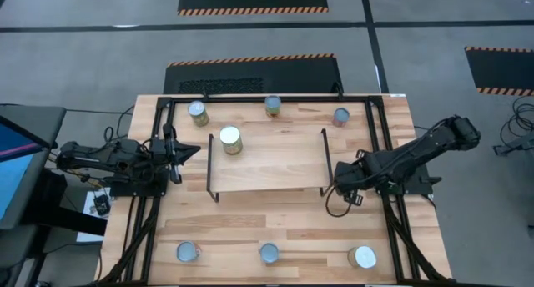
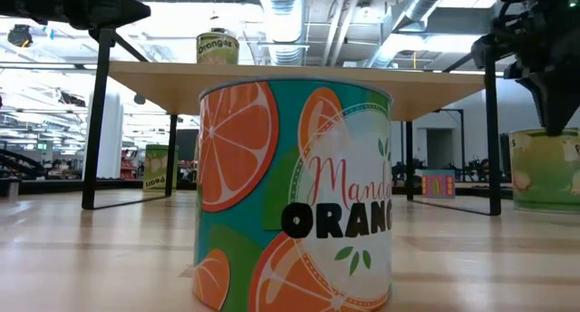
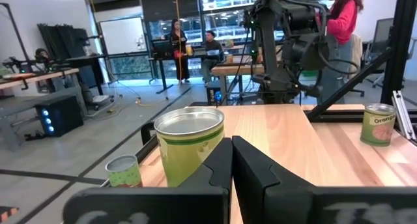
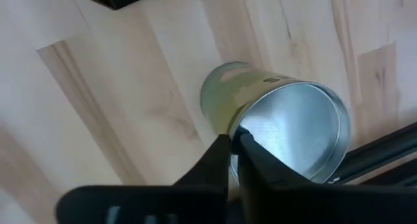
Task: Pick and place cans onto a shelf
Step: Put the bottom canned pears on the shelf
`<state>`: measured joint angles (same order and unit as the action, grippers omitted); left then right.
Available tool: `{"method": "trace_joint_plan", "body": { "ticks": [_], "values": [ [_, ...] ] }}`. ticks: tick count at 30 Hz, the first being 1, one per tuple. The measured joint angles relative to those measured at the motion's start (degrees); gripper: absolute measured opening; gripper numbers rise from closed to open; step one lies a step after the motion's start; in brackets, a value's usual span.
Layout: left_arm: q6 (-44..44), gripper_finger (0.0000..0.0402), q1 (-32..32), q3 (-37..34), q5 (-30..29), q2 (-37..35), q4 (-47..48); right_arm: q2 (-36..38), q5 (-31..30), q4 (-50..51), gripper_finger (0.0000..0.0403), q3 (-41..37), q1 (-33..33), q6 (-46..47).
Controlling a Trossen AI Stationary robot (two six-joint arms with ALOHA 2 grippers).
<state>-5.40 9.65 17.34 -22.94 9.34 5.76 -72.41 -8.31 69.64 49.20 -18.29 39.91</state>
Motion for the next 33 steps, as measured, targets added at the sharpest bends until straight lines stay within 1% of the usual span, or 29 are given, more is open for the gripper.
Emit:
{"method": "trace_joint_plan", "body": {
  "ticks": [3,6,11,17,20,24,29,33],
  "values": [
    [-0.2,0.0000,0.0,0.0,0.0,0.0,0.0,0.4,1.1,0.4,0.0008,1.8,0.0,0.1],
    [-0.2,0.0000,0.0,0.0,0.0,0.0,0.0,1.2,1.5,1.1,0.0008,4.9,0.0,0.5],
    [0.4,0.0000,0.0,0.0,0.1,0.0,0.7,1.2,1.6,6.2,0.0005,9.2,-0.3,1.2],
    [1.4,0.0000,0.0,0.0,0.1,0.0,1.1,1.2,3.4,15.7,0.0004,15.4,-2.4,7.7],
    [1.5,0.0000,0.0,0.0,0.1,0.0,1.1,1.0,4.5,20.2,0.0003,19.8,-3.8,11.5],
    [1.5,0.0000,0.0,0.0,0.1,0.0,1.1,1.3,5.2,20.3,0.0003,26.6,-5.5,14.6],
    [1.5,0.0000,0.0,0.0,0.1,0.0,1.2,0.7,1.9,20.2,0.0003,36.3,-7.3,16.2],
    [1.5,0.0000,0.0,0.0,0.1,0.0,1.5,0.8,1.6,20.5,0.0002,42.2,-8.8,17.9]
  ]
}}
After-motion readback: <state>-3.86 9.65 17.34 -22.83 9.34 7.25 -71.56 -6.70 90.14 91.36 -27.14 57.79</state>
